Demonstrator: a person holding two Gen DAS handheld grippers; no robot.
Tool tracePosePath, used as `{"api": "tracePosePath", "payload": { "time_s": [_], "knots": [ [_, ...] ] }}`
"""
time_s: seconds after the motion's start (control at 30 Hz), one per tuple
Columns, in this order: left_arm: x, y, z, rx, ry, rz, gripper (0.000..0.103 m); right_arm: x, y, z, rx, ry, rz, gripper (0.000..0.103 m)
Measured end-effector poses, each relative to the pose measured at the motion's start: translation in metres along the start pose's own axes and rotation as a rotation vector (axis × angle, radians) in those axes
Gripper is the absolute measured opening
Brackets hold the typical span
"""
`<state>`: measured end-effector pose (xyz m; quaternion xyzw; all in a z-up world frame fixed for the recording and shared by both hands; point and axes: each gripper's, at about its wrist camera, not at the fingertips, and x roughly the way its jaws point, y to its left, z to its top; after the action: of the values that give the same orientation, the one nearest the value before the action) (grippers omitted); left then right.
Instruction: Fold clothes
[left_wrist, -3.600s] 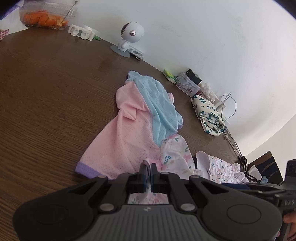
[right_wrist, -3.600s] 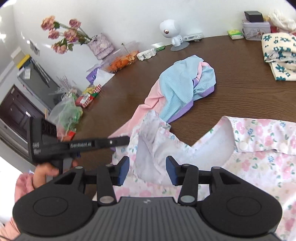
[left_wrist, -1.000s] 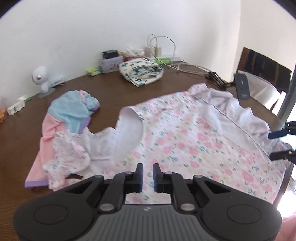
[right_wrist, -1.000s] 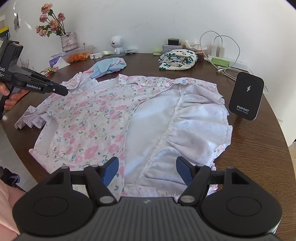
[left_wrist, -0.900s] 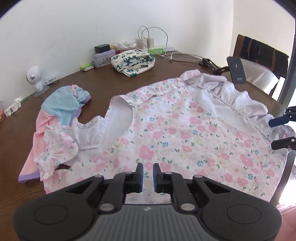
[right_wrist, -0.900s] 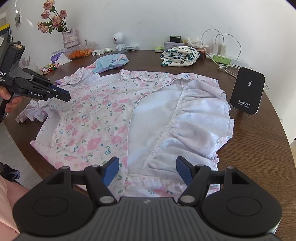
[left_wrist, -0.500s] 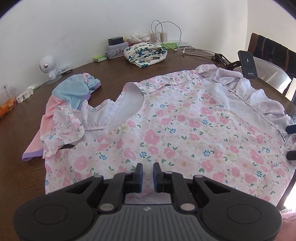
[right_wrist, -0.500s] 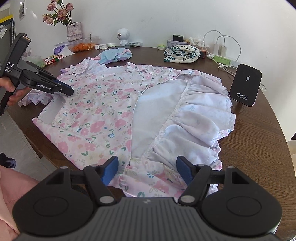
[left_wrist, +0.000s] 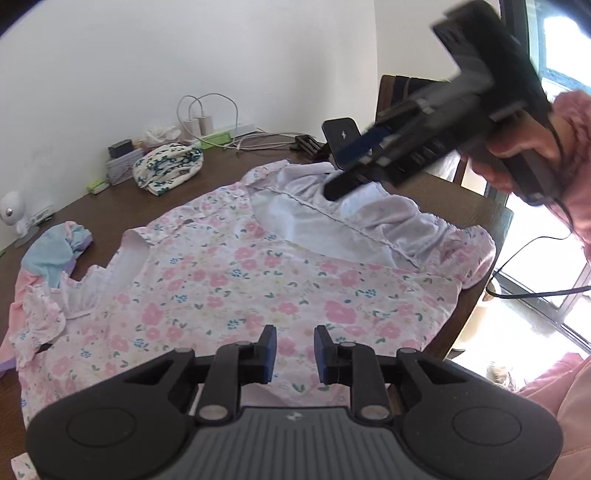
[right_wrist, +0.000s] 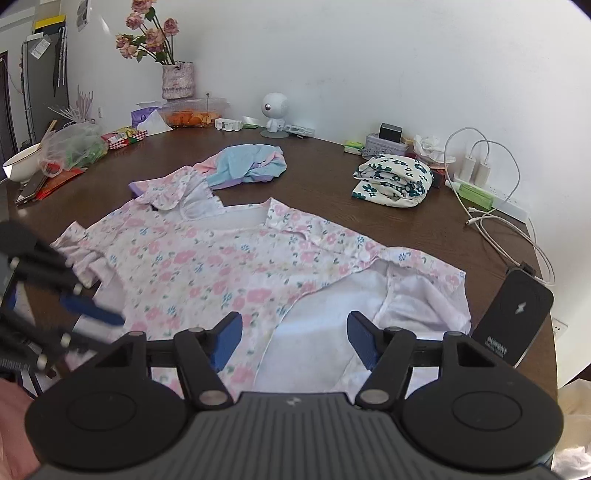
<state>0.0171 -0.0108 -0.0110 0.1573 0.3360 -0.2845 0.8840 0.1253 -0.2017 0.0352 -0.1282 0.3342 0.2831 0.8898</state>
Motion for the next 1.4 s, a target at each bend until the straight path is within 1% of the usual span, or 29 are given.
{"api": "tracePosePath", "payload": {
  "time_s": [0.1,0.17,0.23,0.3,0.47,0.57,0.67,0.73,0.8,0.83,0.9,0.97,1.03,1.07,1.1,1.23,1.3,1.4],
  "knots": [
    [0.01,-0.004,-0.005,-0.007,0.021,-0.006,0.02,0.052,-0.021,0.035,0.012,0.091,-0.03,0.065],
    [0.013,-0.004,-0.009,-0.017,0.03,-0.007,0.02,0.088,-0.03,0.046,0.02,0.145,-0.051,0.063],
    [0.014,-0.003,-0.013,-0.023,0.034,-0.01,0.02,0.119,-0.035,0.053,0.003,0.175,-0.078,0.063],
    [0.013,-0.003,-0.015,-0.029,0.033,-0.014,0.02,0.14,-0.036,0.054,-0.021,0.187,-0.114,0.062],
    [0.011,-0.002,-0.017,-0.045,0.029,-0.023,0.02,0.163,-0.053,0.056,0.04,0.172,-0.102,0.058],
    [0.009,-0.003,-0.019,-0.047,0.026,-0.025,0.02,0.175,-0.063,0.057,0.079,0.163,-0.094,0.057],
    [0.008,-0.004,-0.019,-0.05,0.025,-0.03,0.019,0.178,-0.07,0.058,0.119,0.16,-0.084,0.057],
    [-0.002,0.003,-0.017,-0.074,-0.008,-0.048,0.02,0.171,-0.068,0.06,0.126,0.149,-0.082,0.057],
    [-0.016,0.014,-0.013,-0.111,-0.057,-0.069,0.021,0.153,-0.061,0.062,0.13,0.103,-0.045,0.058],
    [-0.019,0.026,-0.012,-0.134,-0.065,-0.049,0.024,0.142,-0.054,0.063,0.119,0.079,-0.014,0.058],
    [-0.022,0.051,-0.012,-0.179,-0.063,0.015,0.026,0.121,-0.03,0.062,0.04,0.061,0.061,0.059],
    [-0.024,0.077,-0.012,-0.223,-0.061,0.079,0.022,0.109,0.0,0.056,-0.071,0.073,0.117,0.062],
    [-0.026,0.102,-0.012,-0.267,-0.059,0.143,0.019,0.106,0.026,0.046,-0.153,0.092,0.168,0.062],
    [-0.023,0.112,-0.015,-0.281,-0.042,0.157,0.017,0.106,0.037,0.041,-0.185,0.104,0.192,0.062],
    [-0.017,0.12,-0.018,-0.289,-0.021,0.163,0.015,0.107,0.046,0.036,-0.209,0.115,0.21,0.062],
    [-0.006,0.137,-0.03,-0.308,0.038,0.173,0.015,0.106,0.071,0.019,-0.273,0.147,0.243,0.062],
    [-0.003,0.14,-0.035,-0.307,0.059,0.173,0.015,0.104,0.073,0.013,-0.28,0.15,0.245,0.062],
    [-0.005,0.143,-0.038,-0.302,0.06,0.171,0.015,0.102,0.068,0.01,-0.249,0.158,0.252,0.062]
  ]
}}
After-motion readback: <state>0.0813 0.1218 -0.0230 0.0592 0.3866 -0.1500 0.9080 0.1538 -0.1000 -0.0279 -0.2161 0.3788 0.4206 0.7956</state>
